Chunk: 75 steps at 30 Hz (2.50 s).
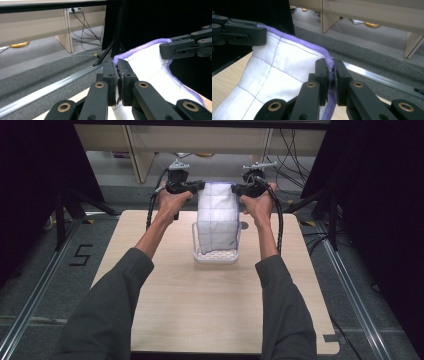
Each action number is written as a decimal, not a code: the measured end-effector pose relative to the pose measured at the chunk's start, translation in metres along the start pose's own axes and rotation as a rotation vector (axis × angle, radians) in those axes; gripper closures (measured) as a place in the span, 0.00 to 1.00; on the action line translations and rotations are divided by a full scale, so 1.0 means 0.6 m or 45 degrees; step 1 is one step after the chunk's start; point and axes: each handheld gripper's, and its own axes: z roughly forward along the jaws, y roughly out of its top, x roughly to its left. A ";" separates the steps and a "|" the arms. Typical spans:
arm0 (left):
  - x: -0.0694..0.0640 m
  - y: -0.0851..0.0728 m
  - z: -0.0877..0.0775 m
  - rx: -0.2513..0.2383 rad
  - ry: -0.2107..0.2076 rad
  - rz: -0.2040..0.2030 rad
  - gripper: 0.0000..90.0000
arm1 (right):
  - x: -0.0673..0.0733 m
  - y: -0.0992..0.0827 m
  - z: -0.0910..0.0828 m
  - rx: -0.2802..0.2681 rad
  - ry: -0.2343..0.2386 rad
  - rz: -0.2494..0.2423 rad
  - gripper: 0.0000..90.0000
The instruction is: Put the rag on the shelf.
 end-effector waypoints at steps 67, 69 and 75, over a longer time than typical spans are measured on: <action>0.023 -0.111 -0.117 0.203 -0.109 -0.164 0.42 | 0.006 -0.088 -0.087 0.109 0.044 0.030 0.50; 0.018 -0.116 -0.125 0.209 -0.116 -0.167 0.41 | 0.006 -0.093 -0.091 0.107 0.053 0.014 0.48; -0.002 -0.137 -0.149 0.213 -0.156 -0.181 0.37 | 0.016 -0.110 -0.106 0.102 0.065 0.020 0.47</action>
